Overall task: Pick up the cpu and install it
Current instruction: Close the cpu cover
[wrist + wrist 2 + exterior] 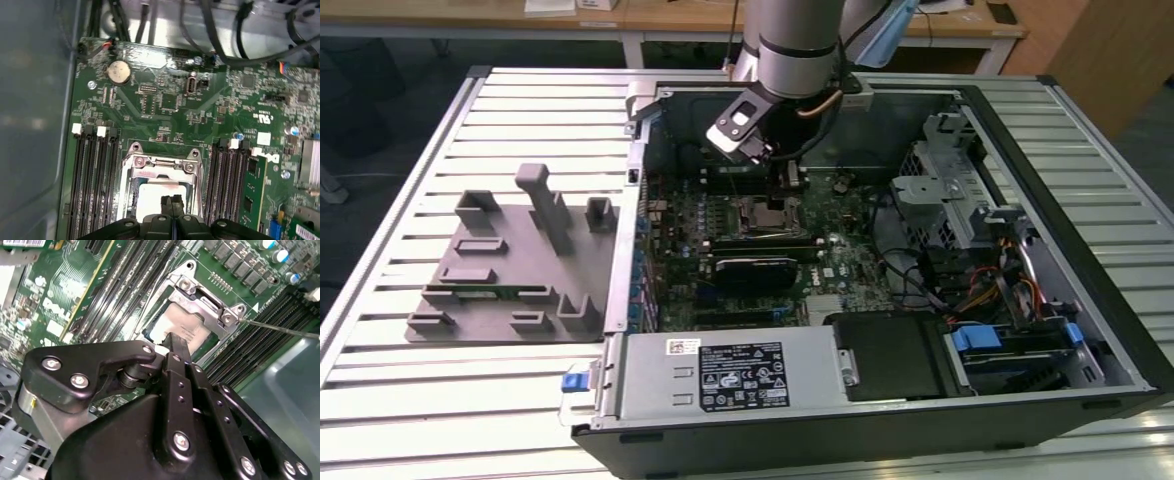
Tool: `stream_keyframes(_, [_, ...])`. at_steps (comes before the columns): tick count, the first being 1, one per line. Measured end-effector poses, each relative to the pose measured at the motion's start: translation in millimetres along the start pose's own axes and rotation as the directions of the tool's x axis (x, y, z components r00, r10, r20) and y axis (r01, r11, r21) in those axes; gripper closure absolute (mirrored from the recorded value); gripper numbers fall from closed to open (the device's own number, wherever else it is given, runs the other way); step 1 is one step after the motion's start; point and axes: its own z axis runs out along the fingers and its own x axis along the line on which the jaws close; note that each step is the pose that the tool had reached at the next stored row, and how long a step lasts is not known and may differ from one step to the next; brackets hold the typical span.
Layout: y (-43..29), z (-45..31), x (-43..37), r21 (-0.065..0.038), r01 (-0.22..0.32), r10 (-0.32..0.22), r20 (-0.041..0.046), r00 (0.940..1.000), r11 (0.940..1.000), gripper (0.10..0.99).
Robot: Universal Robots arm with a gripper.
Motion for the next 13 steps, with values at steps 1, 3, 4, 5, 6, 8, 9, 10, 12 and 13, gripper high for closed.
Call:
stream_keyframes(1, [0.0, 0.0, 0.0, -0.001, 0.018, -0.018, 0.0002, 0.9998, 0.9998, 0.98])
stream_keyframes(3, [0.0, 0.0, 0.0, -0.003, 0.055, -0.055, 0.0009, 0.9985, 0.9985, 0.98])
stream_keyframes(4, [0.0, 0.0, 0.0, -0.005, 0.073, -0.073, 0.0012, 0.9973, 0.9973, 0.98])
stream_keyframes(5, [0.0, 0.0, 0.0, -0.006, 0.091, -0.091, 0.0014, 0.9959, 0.9959, 0.98])
stream_keyframes(6, [0.0, 0.0, 0.0, -0.007, 0.109, -0.109, 0.0019, 0.994, 0.994, 0.98])
stream_keyframes(8, [0.0, 0.0, 0.0, -0.009, 0.144, -0.144, 0.0028, 0.9895, 0.9895, 0.98])
stream_keyframes(9, [0.0, 0.0, 0.0, -0.01, 0.162, -0.162, 0.0033, 0.9867, 0.9867, 0.98])
stream_keyframes(10, [0.0, 0.1, 0.0, -0.011, 0.181, -0.181, 0.0039, 0.9834, 0.9834, 0.98])
stream_keyframes(12, [0.0, 0.1, 0.0, -0.013, 0.216, -0.216, 0.005, 0.9763, 0.9762, 0.98])
stream_keyframes(13, [0.0, 0.1, 0.0, -0.014, 0.234, -0.234, 0.0056, 0.9722, 0.9721, 0.98])
